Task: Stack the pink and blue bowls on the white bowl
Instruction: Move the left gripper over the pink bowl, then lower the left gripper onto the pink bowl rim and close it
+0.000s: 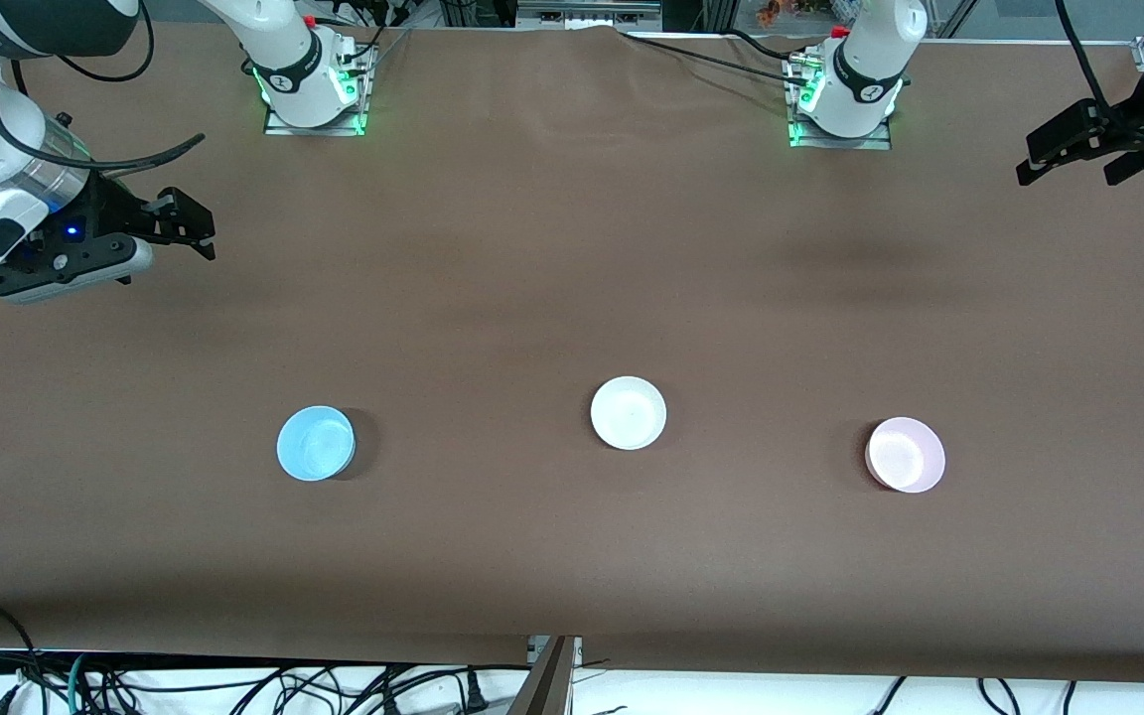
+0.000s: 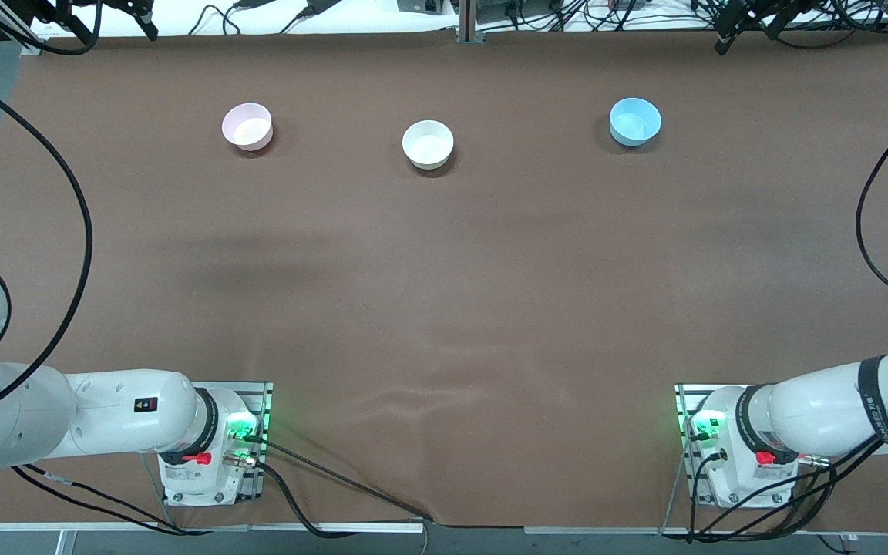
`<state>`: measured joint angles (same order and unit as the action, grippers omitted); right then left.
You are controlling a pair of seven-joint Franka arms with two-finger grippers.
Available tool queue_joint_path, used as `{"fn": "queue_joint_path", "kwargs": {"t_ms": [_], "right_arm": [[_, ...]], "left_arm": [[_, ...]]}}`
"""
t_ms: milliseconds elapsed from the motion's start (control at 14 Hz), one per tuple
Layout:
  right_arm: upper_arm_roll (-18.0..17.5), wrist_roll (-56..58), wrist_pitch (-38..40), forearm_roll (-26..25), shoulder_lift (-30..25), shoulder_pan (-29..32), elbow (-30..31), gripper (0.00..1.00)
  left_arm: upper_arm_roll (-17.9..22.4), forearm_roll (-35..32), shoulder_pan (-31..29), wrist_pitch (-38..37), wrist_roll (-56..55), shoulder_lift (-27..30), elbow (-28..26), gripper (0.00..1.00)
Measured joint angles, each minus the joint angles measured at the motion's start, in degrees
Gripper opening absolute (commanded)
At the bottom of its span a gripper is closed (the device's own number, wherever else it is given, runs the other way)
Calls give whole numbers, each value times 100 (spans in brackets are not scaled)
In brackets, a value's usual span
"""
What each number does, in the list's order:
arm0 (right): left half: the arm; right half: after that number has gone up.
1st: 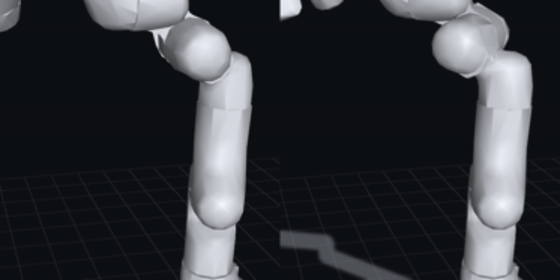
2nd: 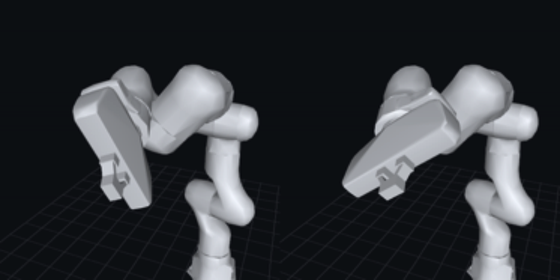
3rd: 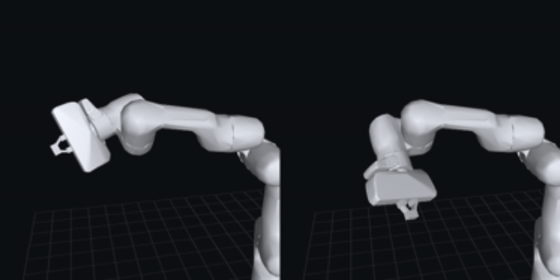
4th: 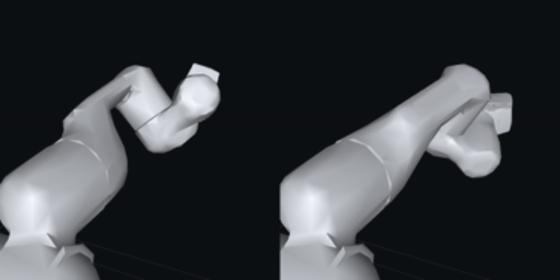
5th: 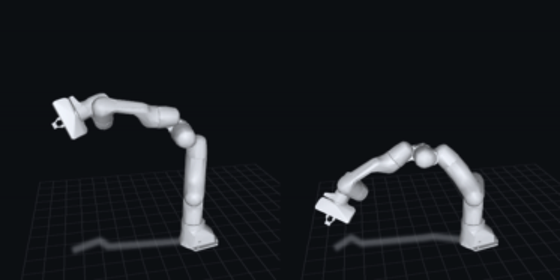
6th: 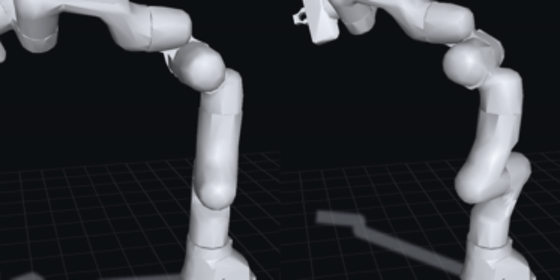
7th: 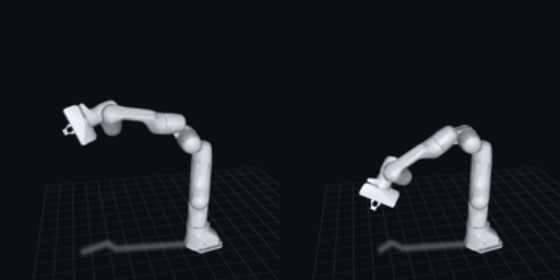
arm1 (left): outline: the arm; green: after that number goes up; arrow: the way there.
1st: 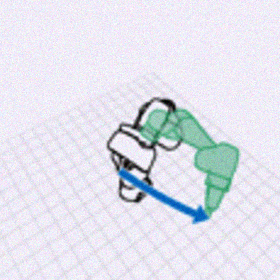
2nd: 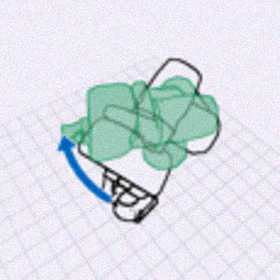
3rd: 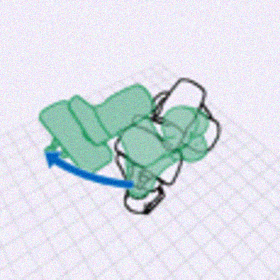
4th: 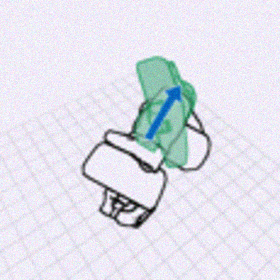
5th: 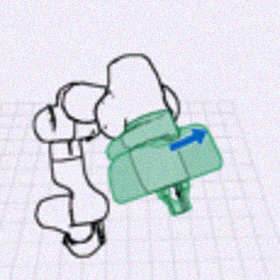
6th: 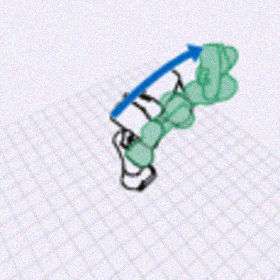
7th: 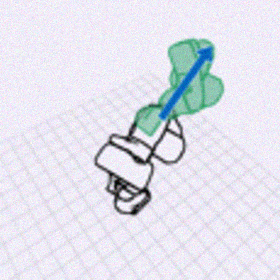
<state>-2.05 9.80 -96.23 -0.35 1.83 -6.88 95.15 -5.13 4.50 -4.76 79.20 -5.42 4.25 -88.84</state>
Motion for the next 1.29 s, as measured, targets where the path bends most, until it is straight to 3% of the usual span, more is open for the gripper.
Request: {"fn": "queue_joint_path", "kwargs": {"t_ms": [357, 571, 857, 1071, 1286], "right_arm": [[0, 0, -3, 0, -7, 0, -3, 100], [0, 0, -4, 0, -7, 1, -4, 100], [0, 0, -4, 0, -6, 1, -5, 100], [2, -1, -43, 0, -3, 2, -5, 100], [8, -2, -240, 0, 1, 5, -5, 100]], "left_arm": [[-19, 0, 0, 11, 13, -93, -2, 100], [-40, -23, 25, 473, 24, -521, -54, 100], [-84, -108, 67, 2038, 27, -2002, -153, 100], [-83, -470, 66, 2824, 71, -3269, 158, 100], [-23, -700, -2, 3555, 428, -4113, 462, 100]]}}
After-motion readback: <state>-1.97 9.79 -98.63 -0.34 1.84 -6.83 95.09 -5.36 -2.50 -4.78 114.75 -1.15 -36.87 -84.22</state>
